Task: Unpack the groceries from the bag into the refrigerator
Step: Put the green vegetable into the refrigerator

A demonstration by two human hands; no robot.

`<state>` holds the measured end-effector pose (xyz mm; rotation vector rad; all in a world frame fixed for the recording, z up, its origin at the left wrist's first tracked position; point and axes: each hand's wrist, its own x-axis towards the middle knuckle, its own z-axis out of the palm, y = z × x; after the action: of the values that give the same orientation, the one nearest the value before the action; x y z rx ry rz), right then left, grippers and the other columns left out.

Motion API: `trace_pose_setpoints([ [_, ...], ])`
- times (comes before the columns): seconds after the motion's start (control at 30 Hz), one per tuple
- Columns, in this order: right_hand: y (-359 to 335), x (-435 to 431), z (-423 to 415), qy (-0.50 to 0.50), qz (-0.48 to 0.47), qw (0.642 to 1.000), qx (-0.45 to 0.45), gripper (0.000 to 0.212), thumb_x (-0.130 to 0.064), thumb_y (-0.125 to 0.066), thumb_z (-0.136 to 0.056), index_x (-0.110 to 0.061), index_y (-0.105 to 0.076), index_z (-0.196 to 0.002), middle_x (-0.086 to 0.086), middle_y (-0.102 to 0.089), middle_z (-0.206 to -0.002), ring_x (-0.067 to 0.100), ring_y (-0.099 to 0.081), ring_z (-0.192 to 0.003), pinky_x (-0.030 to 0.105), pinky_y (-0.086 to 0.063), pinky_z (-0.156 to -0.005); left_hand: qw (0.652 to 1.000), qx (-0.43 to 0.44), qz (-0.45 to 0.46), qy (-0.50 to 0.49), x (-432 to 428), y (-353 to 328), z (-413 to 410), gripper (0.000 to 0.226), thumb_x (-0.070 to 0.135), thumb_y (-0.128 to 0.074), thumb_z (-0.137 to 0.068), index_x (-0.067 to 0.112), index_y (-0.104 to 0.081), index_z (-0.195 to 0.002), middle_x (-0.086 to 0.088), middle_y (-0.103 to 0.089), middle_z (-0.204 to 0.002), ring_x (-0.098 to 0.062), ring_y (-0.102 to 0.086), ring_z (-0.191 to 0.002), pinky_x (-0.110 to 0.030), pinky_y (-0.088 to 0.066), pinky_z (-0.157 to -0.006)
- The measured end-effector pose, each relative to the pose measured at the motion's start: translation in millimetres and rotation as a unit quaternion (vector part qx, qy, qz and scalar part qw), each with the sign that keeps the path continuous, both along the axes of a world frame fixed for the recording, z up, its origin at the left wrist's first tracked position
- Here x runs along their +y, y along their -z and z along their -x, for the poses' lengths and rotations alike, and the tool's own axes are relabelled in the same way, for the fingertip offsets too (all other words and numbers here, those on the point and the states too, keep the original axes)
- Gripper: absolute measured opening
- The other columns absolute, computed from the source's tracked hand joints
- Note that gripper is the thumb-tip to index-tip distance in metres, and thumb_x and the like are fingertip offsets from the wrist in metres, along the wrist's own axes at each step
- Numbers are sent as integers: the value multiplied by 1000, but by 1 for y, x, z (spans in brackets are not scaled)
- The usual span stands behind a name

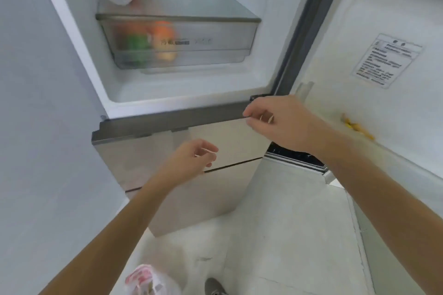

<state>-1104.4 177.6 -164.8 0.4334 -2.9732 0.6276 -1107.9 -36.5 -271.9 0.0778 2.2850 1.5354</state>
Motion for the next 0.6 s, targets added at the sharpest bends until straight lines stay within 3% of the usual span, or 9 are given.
trace_pose_setpoints([
  [0.07,38,-45,10,-56,-61,994,-77,19,-33,-59,-91,-27,-69,-107,-17,-65,-80,10,-61,-82,30,-51,-79,999,-32,27,-32,-37,26,-18,18,18,-61,-93,16,-68,-109,-6,-72,-98,-19,-69,-89,-34,-56,-79],
  [0.17,104,-103,14,-114,-138,970,-167,24,-27,-56,-92,-21,-68,-112,-5,-71,-97,18,-62,-95,31,-50,-82,991,-95,53,-75,-92,71,-54,18,16,-58,-93,14,-68,-108,-6,-71,-100,-17,-67,-84,-29,-53,-73],
  [0.37,243,-188,-15,-195,-207,905,-316,25,-16,-53,-89,-11,-70,-106,7,-72,-105,29,-66,-99,35,-54,-85,959,-217,119,-139,-175,182,-135,18,25,-57,-90,24,-66,-105,2,-69,-106,-18,-68,-94,-34,-55,-86],
  [0.47,315,-220,-42,-235,-227,874,-361,27,-16,-54,-87,-5,-70,-106,13,-71,-106,32,-64,-102,38,-53,-89,937,-277,148,-153,-196,244,-169,17,25,-55,-88,21,-67,-99,-1,-68,-100,-21,-66,-93,-38,-55,-88],
  [0.6,421,-251,-77,-272,-258,838,-395,26,-12,-52,-85,-4,-69,-103,15,-72,-101,31,-67,-94,41,-56,-82,913,-328,173,-170,-209,343,-202,25,30,-53,-91,23,-66,-110,-2,-68,-111,-23,-63,-104,-33,-51,-91],
])
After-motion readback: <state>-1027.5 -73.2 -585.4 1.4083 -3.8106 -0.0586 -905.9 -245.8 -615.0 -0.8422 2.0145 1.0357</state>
